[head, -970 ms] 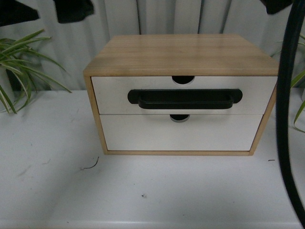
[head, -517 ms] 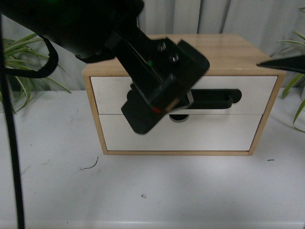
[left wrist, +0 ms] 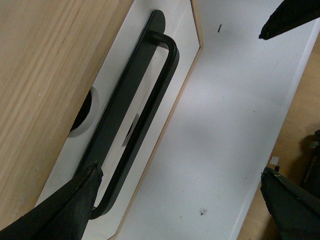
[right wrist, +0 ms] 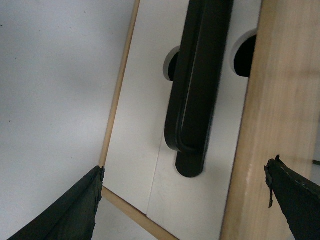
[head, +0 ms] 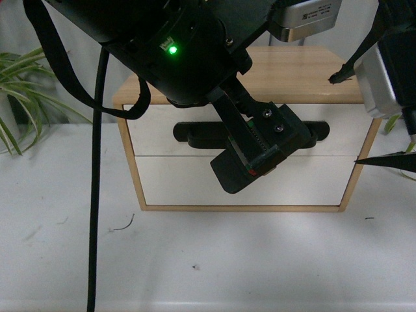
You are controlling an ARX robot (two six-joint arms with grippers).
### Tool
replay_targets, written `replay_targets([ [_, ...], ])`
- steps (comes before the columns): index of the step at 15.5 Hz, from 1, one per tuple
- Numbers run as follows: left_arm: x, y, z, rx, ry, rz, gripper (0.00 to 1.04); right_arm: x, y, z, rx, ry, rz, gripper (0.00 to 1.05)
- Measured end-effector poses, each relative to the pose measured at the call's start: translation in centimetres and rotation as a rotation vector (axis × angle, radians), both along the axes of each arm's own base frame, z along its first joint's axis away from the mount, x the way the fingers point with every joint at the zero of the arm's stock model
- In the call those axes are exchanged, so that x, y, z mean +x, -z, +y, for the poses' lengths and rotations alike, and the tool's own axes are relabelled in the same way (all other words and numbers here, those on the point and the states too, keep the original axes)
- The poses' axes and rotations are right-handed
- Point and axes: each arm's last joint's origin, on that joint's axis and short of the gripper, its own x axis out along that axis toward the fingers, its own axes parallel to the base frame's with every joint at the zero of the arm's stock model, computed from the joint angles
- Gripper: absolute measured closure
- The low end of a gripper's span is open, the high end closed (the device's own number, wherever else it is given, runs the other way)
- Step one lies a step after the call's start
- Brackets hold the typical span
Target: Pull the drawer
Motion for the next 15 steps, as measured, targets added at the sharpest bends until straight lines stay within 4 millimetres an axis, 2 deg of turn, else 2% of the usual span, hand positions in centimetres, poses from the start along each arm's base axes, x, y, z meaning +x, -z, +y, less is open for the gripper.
replay_targets([
  [3,0.8,0.9,-0.4,0.000,-0.018,-0.024,0.07,0.8,1.6,1.1,-0.009,-0.025,0.016,0.06],
  [6,1.4,2.1,-0.4,0.012,-0.027,-0.005,0.07,1.0,2.1,1.9,-0.011,-0.050,0.019,0.06],
  [11,2.5,3.7,-0.8,0.023,-0.035,0.011,0.07,1.8,3.6,2.1,-0.021,-0.047,0.046,0.06],
  [15,3.2,4.2,-1.1,0.022,-0.041,0.004,0.07,2.3,4.4,2.2,-0.020,-0.048,0.034,0.06],
])
